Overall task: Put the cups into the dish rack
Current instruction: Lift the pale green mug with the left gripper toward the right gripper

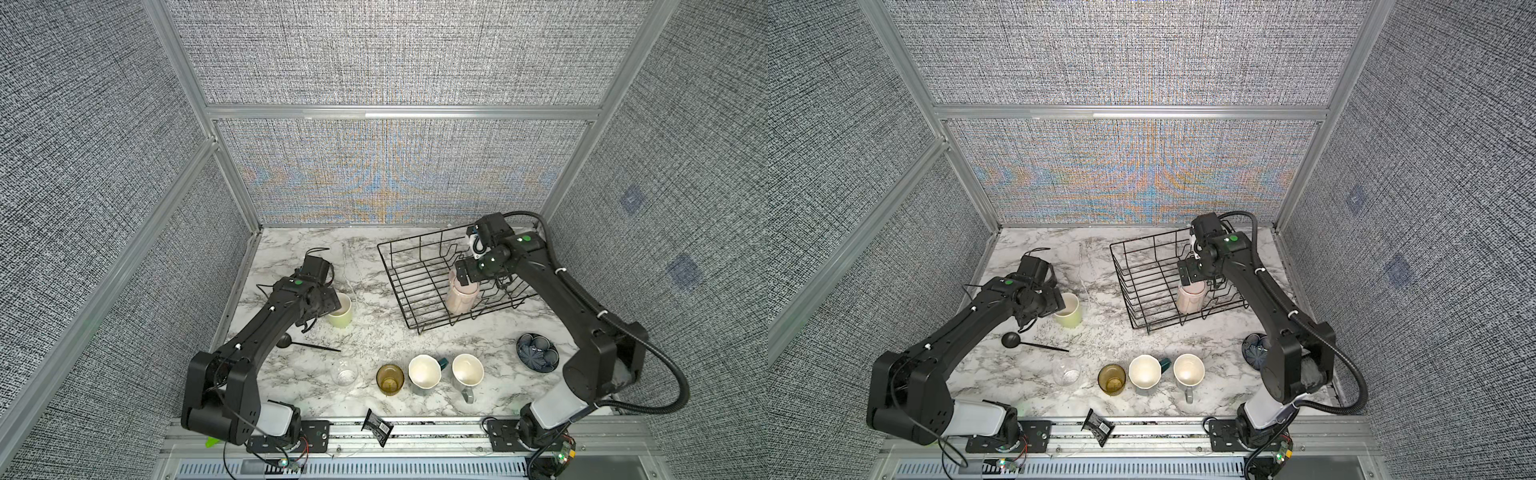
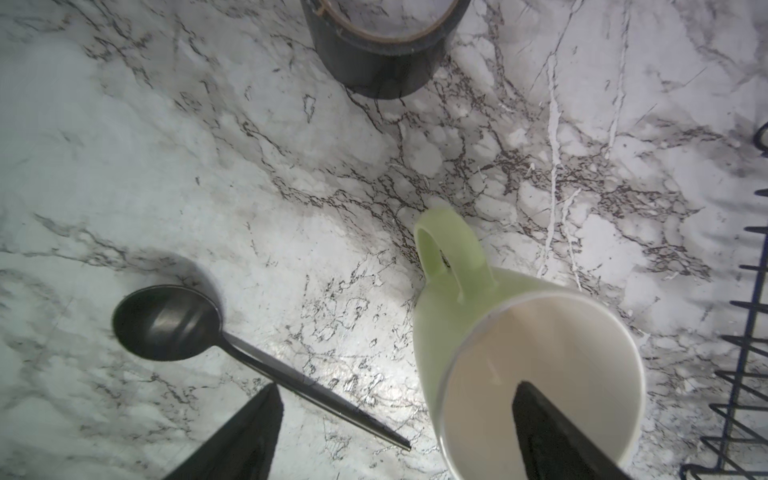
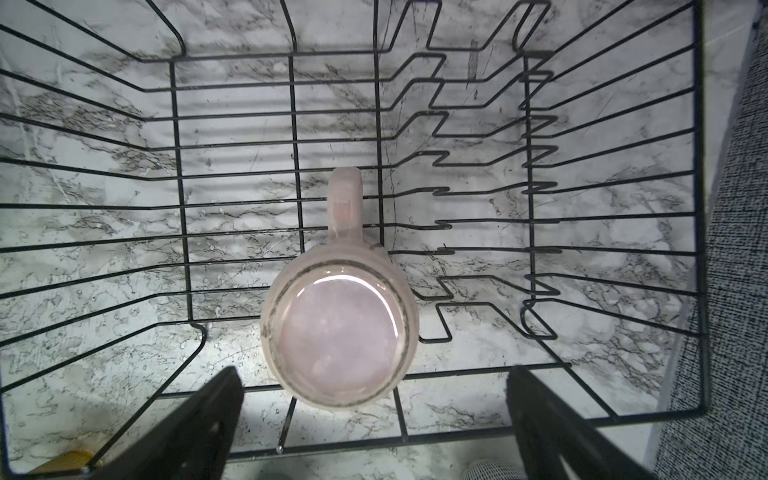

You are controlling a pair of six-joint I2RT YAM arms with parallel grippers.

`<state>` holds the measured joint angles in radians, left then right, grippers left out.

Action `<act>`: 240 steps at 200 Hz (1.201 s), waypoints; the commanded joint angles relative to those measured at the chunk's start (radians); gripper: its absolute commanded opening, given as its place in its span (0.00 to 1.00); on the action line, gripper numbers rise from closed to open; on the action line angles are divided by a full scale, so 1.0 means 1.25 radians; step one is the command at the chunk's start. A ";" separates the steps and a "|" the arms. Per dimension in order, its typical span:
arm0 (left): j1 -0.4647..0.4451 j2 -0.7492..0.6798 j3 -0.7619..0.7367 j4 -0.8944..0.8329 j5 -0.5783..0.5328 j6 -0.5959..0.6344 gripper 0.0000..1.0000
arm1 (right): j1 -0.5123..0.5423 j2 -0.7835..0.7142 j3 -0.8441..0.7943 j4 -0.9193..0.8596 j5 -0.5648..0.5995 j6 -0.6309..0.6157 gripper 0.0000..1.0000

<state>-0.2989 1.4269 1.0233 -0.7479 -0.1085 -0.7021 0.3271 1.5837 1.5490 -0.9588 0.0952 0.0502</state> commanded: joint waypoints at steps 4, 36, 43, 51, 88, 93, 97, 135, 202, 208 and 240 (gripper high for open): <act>0.001 0.041 -0.006 0.021 0.017 -0.018 0.76 | -0.008 -0.054 -0.054 0.096 -0.065 -0.018 0.99; 0.001 0.081 -0.025 0.051 0.043 -0.024 0.59 | -0.019 -0.079 -0.075 0.127 -0.102 -0.003 0.99; 0.001 0.079 -0.036 0.067 0.050 -0.025 0.53 | -0.019 -0.078 -0.074 0.128 -0.105 -0.001 0.99; 0.001 0.077 -0.048 0.087 0.062 -0.021 0.45 | -0.019 -0.081 -0.078 0.137 -0.104 0.000 0.99; 0.001 0.070 -0.057 0.096 0.078 0.003 0.08 | -0.019 -0.110 -0.093 0.170 -0.099 0.029 0.99; 0.001 0.065 -0.055 0.097 0.084 0.011 0.05 | -0.019 -0.120 -0.106 0.186 -0.109 0.031 0.99; 0.001 0.062 -0.052 0.096 0.086 0.015 0.04 | -0.019 -0.128 -0.118 0.203 -0.116 0.031 0.99; 0.001 -0.017 -0.025 0.082 0.125 0.048 0.00 | -0.022 -0.198 -0.180 0.290 -0.134 0.067 0.99; 0.001 -0.187 0.025 0.230 0.462 0.145 0.00 | -0.023 -0.315 -0.329 0.567 -0.481 0.124 0.99; 0.001 -0.193 0.029 0.254 0.500 0.147 0.00 | -0.024 -0.313 -0.324 0.577 -0.520 0.142 0.99; 0.001 -0.190 0.027 0.441 0.696 0.089 0.00 | -0.028 -0.281 -0.338 0.747 -0.778 0.334 0.99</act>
<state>-0.2985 1.1820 1.0527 -0.4644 0.4786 -0.5503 0.2962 1.2083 1.1431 -0.2543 -0.5465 0.2569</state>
